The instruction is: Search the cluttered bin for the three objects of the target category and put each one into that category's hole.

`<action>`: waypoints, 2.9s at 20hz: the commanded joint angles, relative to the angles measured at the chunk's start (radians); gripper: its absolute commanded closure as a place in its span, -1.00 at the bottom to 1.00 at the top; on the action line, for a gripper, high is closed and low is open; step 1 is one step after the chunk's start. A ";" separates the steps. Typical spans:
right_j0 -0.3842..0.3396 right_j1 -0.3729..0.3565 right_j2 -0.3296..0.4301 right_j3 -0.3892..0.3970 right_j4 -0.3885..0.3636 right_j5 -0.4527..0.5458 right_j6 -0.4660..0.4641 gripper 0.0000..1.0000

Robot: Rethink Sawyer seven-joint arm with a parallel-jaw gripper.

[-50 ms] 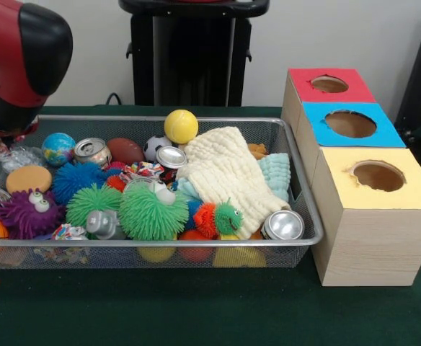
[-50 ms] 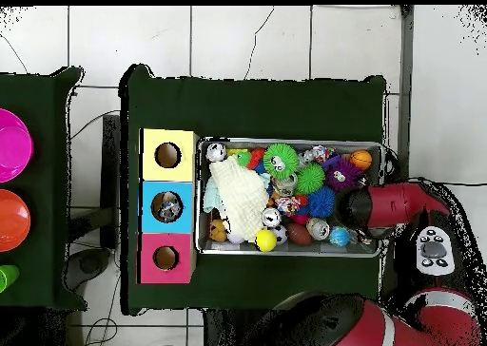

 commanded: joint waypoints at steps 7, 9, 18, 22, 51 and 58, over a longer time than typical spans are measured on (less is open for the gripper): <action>0.023 0.153 0.009 -0.034 -0.041 -0.119 0.179 1.00; 0.029 0.150 -0.001 -0.031 -0.051 -0.143 0.185 1.00; 0.067 -0.050 -0.023 0.159 -0.019 -0.179 0.151 1.00; 0.084 -0.065 -0.022 0.178 0.002 -0.200 0.165 1.00; -0.246 -0.426 0.458 0.623 0.108 -0.736 0.154 1.00; -0.168 -0.454 0.383 0.633 0.140 -0.770 0.230 1.00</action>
